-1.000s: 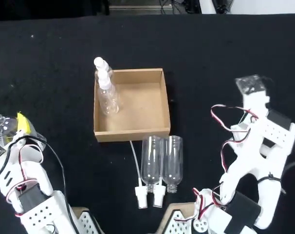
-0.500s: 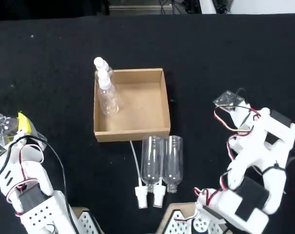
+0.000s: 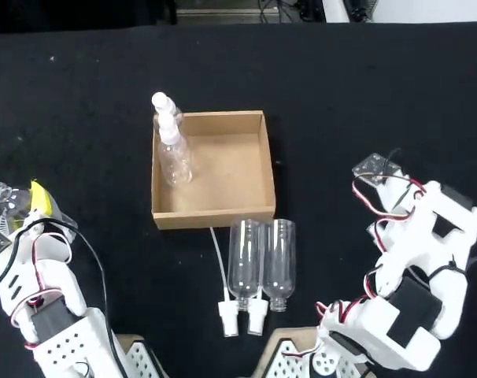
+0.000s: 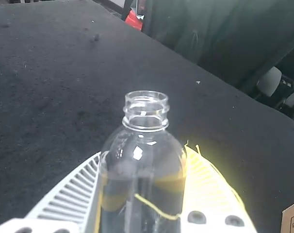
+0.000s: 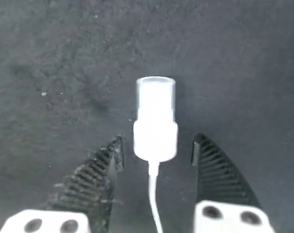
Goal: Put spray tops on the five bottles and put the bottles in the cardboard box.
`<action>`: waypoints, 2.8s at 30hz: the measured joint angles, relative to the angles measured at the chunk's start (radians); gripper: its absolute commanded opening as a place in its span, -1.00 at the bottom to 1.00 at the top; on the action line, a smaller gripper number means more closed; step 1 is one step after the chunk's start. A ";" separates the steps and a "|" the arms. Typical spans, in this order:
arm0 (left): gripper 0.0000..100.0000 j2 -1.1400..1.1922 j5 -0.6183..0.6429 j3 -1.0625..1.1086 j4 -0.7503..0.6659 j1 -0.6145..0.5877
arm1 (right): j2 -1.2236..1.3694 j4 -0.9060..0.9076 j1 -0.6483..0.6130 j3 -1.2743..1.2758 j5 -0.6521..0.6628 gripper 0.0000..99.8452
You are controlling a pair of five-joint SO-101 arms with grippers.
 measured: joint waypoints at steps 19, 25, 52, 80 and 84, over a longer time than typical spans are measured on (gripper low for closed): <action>-0.92 0.000 0.000 0.000 0.000 0.041 | 0.000 0.034 0.020 -0.163 -0.345 -0.94; -0.92 0.000 0.000 0.000 0.000 0.186 | 0.000 0.262 -0.009 -0.393 -0.549 -0.94; -0.92 0.000 0.000 0.000 -0.193 0.219 | -0.565 0.468 -0.818 -0.839 -1.307 -0.94; -0.92 0.000 -0.305 0.000 -0.397 0.623 | -0.574 0.091 -0.968 -0.959 -1.625 -0.94; -0.92 0.000 -0.304 0.000 -0.397 0.621 | -0.574 0.060 -1.017 -0.959 -1.625 -0.94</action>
